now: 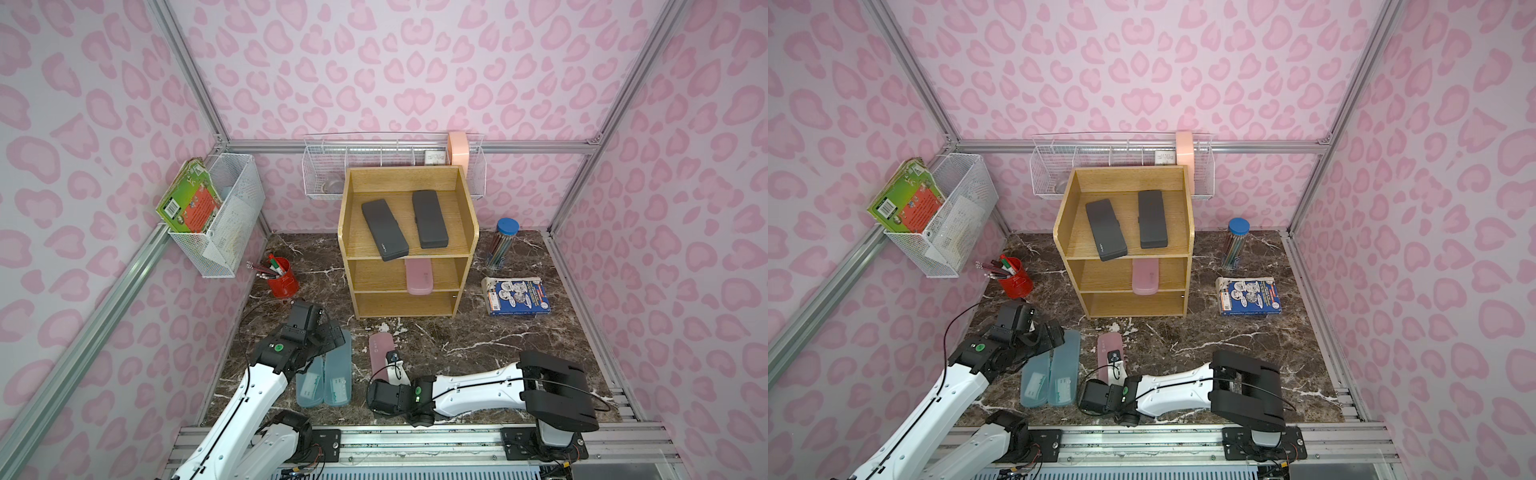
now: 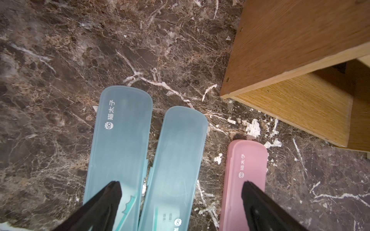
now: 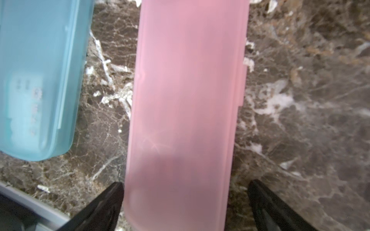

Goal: Place the pencil cases on the shelf according to color
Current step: Pick up the pencil case from the center of the board.

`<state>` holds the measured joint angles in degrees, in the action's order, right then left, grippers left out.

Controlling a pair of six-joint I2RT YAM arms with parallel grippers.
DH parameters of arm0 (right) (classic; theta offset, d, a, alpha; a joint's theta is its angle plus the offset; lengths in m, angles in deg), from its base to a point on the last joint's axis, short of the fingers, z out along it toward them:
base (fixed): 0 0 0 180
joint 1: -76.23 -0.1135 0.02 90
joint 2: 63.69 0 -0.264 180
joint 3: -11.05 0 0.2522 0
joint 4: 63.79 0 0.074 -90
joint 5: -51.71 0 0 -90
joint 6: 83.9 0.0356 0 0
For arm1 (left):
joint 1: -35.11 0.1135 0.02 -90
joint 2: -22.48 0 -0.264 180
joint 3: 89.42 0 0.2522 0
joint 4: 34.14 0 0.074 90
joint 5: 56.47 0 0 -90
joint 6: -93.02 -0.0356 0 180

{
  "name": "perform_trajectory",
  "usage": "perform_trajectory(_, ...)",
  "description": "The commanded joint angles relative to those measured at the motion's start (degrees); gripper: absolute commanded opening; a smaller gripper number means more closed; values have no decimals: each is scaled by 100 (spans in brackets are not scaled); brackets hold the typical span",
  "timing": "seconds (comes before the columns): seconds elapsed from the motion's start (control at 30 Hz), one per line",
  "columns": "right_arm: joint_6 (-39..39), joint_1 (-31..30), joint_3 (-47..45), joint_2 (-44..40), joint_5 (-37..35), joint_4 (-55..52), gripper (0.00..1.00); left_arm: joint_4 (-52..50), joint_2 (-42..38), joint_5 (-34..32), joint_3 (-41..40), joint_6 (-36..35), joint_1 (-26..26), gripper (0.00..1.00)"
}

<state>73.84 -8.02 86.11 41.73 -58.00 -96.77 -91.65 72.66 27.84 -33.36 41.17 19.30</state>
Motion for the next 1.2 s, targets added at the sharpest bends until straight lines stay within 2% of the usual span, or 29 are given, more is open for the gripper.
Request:
perform_trajectory(0.0,86,44,-66,215,472,-33,99,-19,4,28,-30,-19,6,99)
perform_trajectory(0.17,136,57,-239,162,472,108,93,17,-60,66,-166,33,3,99)
perform_trajectory(0.47,302,-8,-782,-353,266,266,70,-23,-227,59,-230,85,-4,99)
perform_trajectory(0.6,327,-85,-754,-472,60,49,65,13,-187,121,-217,52,-3,99)
perform_trajectory(0.73,365,-237,-543,-582,-314,-396,67,26,-117,121,-179,47,-12,99)
perform_trajectory(0.8,334,-238,-422,-548,-305,-605,83,50,-104,121,-187,48,-13,99)
perform_trajectory(0.9,317,-232,-165,-424,-282,-905,92,76,-104,112,-206,43,-11,99)
perform_trajectory(1.17,-98,-134,247,-55,199,-711,95,33,-34,62,-202,-17,-14,99)
